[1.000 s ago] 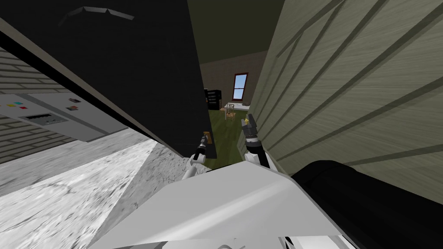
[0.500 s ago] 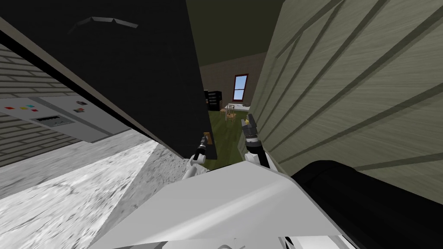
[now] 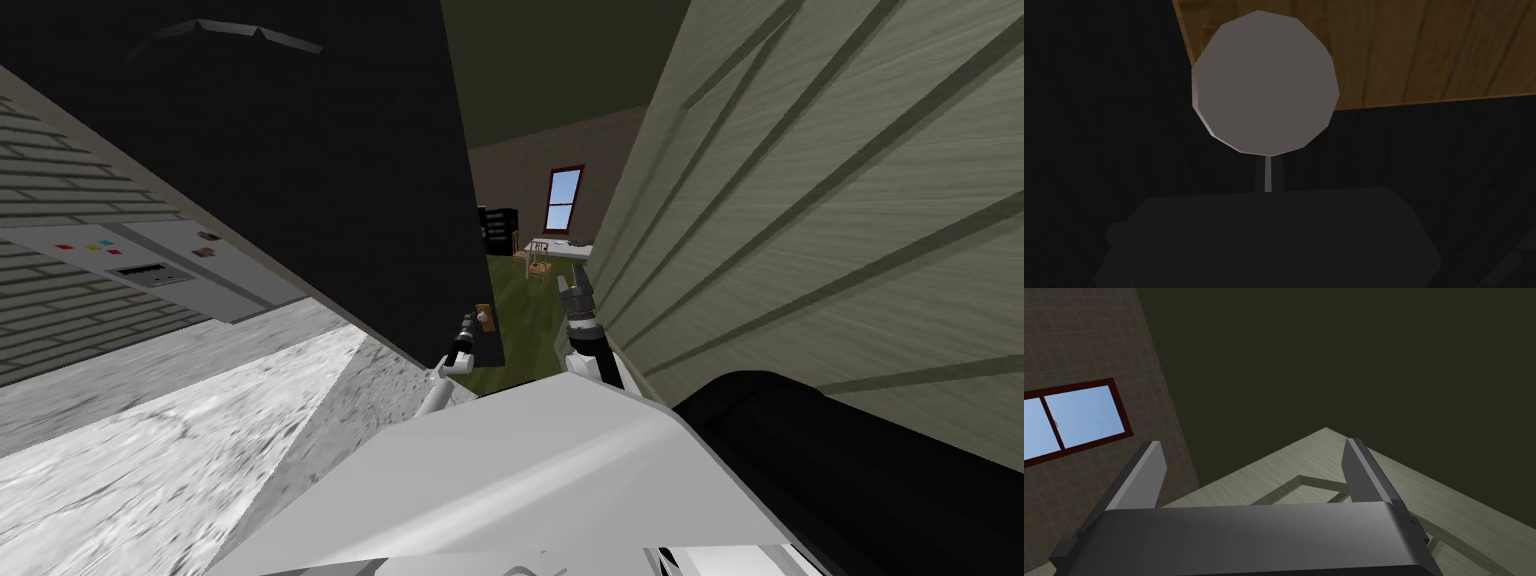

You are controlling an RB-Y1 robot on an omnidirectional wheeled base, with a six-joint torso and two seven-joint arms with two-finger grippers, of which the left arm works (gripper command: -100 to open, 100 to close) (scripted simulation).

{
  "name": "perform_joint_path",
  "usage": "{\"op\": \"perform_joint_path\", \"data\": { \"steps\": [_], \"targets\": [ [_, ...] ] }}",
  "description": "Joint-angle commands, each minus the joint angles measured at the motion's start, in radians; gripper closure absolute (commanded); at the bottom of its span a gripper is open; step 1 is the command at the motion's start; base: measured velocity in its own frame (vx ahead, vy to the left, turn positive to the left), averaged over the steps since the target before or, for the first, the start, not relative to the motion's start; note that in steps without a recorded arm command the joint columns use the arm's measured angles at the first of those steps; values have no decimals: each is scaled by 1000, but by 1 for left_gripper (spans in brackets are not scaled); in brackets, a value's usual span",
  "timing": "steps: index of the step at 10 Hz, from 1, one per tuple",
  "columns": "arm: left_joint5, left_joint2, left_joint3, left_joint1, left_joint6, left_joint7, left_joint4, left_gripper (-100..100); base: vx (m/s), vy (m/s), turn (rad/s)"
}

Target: Push the door open

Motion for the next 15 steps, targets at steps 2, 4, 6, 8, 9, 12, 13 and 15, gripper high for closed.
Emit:
{"op": "perform_joint_path", "data": {
  "steps": [2, 4, 6, 8, 9, 12, 13, 15],
  "targets": [
    [3, -2, -4, 1, 10, 1, -8, -100, -160, -2, 40],
    [5, -7, -7, 3, 20, 2, -15, -100, -235, -36, 28],
    [8, -17, -11, 4, 31, 4, -24, -100, -275, -47, 39],
    [8, -19, -12, 6, 32, 4, -26, -100, -203, 7, 21],
    [8, -14, -8, 5, 29, 3, -22, -100, 81, -21, -33],
    [6, -11, -2, 2, 20, 1, -15, -100, 194, -74, -20],
    [6, -11, 0, 1, 17, 1, -12, -100, 195, -37, -17],
    [5, -14, 5, -1, 10, -1, -5, -100, 189, -41, -27]
  ]
}}
